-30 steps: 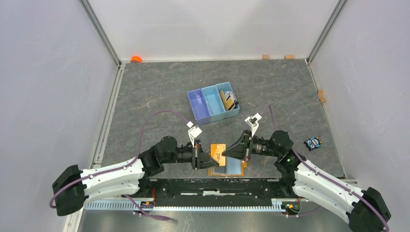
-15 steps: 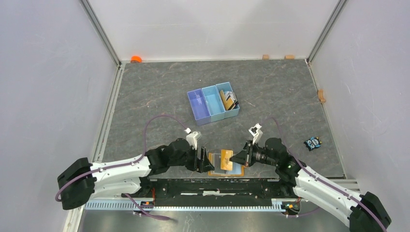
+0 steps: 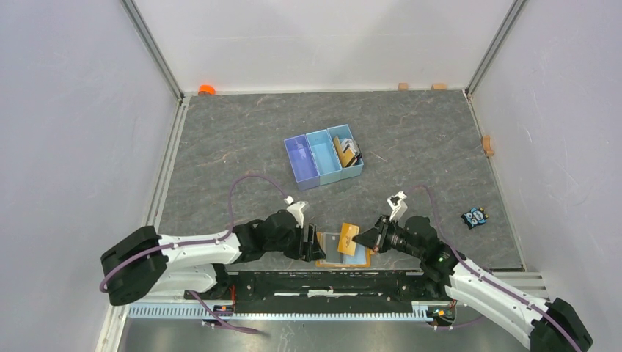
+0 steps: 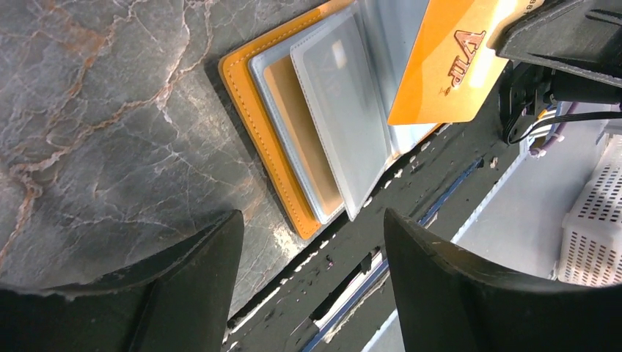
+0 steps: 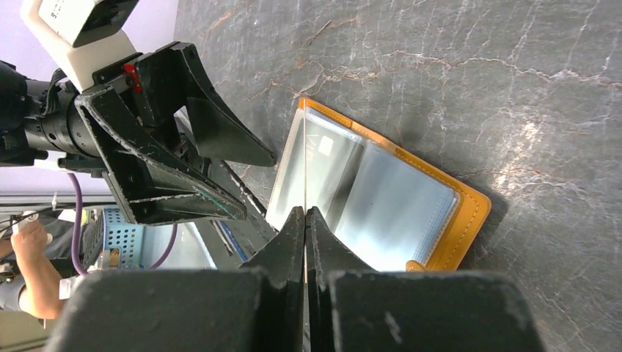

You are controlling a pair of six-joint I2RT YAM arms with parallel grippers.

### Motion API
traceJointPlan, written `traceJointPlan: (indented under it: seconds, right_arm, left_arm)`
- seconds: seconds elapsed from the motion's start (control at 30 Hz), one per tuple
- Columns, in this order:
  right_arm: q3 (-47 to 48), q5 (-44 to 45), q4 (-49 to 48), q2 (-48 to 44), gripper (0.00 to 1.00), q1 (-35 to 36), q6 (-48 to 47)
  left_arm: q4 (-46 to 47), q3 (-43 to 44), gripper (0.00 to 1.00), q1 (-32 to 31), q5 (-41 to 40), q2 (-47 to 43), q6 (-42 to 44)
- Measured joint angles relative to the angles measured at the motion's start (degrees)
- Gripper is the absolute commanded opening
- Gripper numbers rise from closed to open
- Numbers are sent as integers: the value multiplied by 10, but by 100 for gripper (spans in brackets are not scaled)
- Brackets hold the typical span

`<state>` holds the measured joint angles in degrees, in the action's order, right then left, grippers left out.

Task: Put the credit cards into the card holder
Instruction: Insert the credit card into the card holder.

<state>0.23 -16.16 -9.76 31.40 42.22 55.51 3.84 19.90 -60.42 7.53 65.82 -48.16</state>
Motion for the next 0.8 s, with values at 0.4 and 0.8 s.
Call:
traceJointPlan:
  seconds: [0.4, 0.8]
  right_arm:
    - [11, 27, 69, 30, 0, 0, -19]
    - [23, 16, 57, 95, 0, 0, -18]
  left_arm:
    - [8, 29, 65, 0, -17, 48, 5]
    - [8, 49, 40, 0, -36, 90, 26]
